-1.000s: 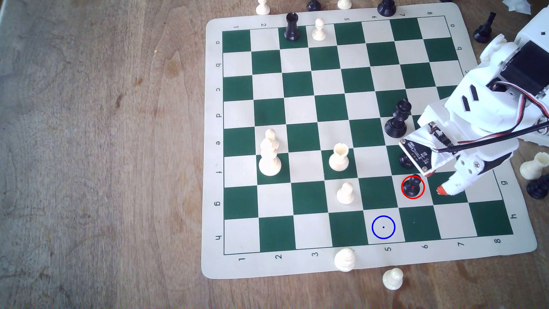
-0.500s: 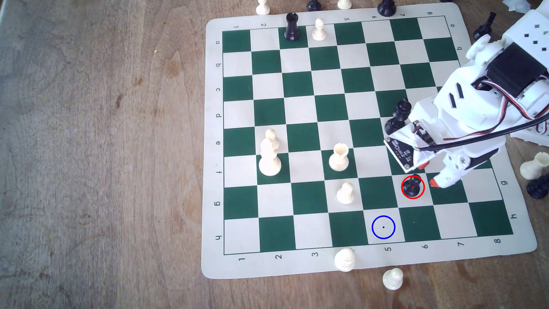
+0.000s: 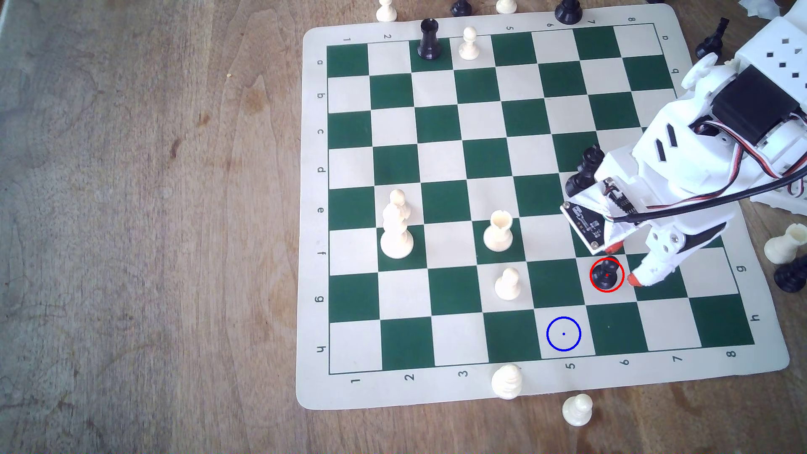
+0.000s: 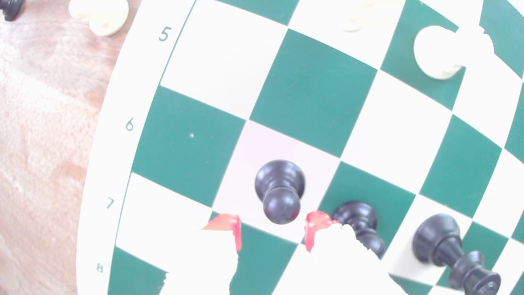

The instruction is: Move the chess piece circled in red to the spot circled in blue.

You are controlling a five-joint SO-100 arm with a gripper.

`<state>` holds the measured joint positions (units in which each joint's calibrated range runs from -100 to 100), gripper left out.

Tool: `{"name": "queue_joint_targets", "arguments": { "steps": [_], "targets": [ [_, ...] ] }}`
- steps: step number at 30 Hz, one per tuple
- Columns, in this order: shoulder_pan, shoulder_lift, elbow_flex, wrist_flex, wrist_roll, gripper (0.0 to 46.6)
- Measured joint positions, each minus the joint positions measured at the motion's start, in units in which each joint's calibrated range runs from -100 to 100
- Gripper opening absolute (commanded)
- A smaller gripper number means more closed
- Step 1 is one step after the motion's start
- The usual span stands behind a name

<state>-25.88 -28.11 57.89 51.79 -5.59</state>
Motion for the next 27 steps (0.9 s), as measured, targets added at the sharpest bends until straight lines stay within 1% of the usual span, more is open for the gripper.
{"name": "queue_joint_targets", "arguments": {
  "steps": [4,11,20,23,27],
  "targets": [
    [1.11,0.25,0.00,-0.88,0.00,12.8],
    [1.11,0.25,0.00,-2.47,-0.29,12.7],
    [1.11,0.25,0.00,-2.47,-0.49,8.1],
    [1.11,0.25,0.00,-2.47,-0.49,5.5],
    [1.11,0.25,0.00,-2.47,-0.49,4.9]
  ]
}}
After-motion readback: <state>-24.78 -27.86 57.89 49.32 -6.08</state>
